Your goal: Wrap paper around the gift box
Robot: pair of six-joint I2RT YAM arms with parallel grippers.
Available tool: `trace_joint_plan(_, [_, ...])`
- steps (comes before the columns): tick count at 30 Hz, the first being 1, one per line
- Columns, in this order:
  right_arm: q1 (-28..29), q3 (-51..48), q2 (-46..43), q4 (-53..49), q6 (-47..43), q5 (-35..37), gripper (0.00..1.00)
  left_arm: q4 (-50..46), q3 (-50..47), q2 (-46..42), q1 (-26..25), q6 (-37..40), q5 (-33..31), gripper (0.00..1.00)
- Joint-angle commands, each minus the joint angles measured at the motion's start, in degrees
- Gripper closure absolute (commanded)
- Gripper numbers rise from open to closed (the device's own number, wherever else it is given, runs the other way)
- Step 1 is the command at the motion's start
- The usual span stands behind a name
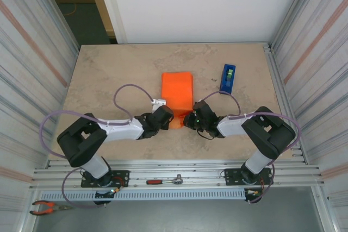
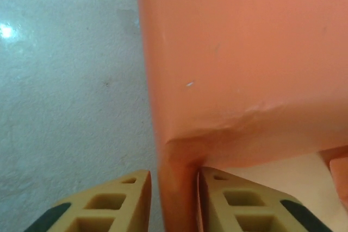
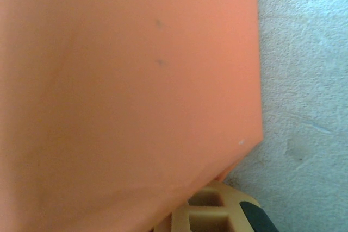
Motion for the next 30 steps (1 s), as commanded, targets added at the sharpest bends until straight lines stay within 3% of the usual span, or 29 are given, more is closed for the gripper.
trace_joint_plan(1, [1.14,-0.24,2.54,-4.84,0.31,-0.40,1.00,0.92,1.85,1.55,0.03,0.27,-0.89,0.96])
trace_joint_plan(3, [1.21,-0.26,2.58,-4.88,0.30,-0.47,1.00,0.55,2.03,2.10,0.01,-0.20,-1.42,0.97])
trace_joint_plan(5, [1.18,-0.27,2.49,-5.05,0.30,-0.42,1.00,0.09,2.14,2.14,-0.20,-0.30,-1.89,0.89])
trace_joint_plan(7, [1.19,-0.19,2.43,-5.18,0.22,-0.40,1.00,-0.22,2.09,1.94,-0.32,-0.07,-1.67,1.00])
trace_joint_plan(9, [1.14,-0.13,2.51,-5.30,0.20,-0.44,1.00,-0.30,1.75,0.94,-0.27,0.11,-1.37,1.00])
trace_joint_plan(10, [1.15,-0.11,2.44,-5.29,0.12,-0.48,1.00,-0.23,1.38,-0.19,-0.27,0.49,-0.97,0.96])
trace_joint_plan(12, [1.20,0.04,2.55,-5.61,0.04,-0.48,1.00,0.44,0.38,-2.64,-0.24,0.62,-0.22,0.68])
trace_joint_plan(13, [1.22,0.09,2.58,-5.68,-0.06,-0.49,1.00,-0.07,0.16,-4.10,-0.26,0.37,-0.10,0.58])
trace_joint_plan(17, [1.17,0.42,2.37,-6.29,-0.32,-0.51,1.00,-0.22,-2.89,-10.90,-0.11,-1.35,0.23,0.47])
trace_joint_plan(23, [1.16,0.43,2.22,-7.01,-0.58,-0.40,1.00,-1.62,-8.26,-19.46,3.20,-5.70,2.40,0.50])
trace_joint_plan(30, [1.15,0.43,2.32,-7.54,-0.93,-0.40,1.00,-0.68,-12.18,-21.66,10.98,-7.96,12.11,0.87])
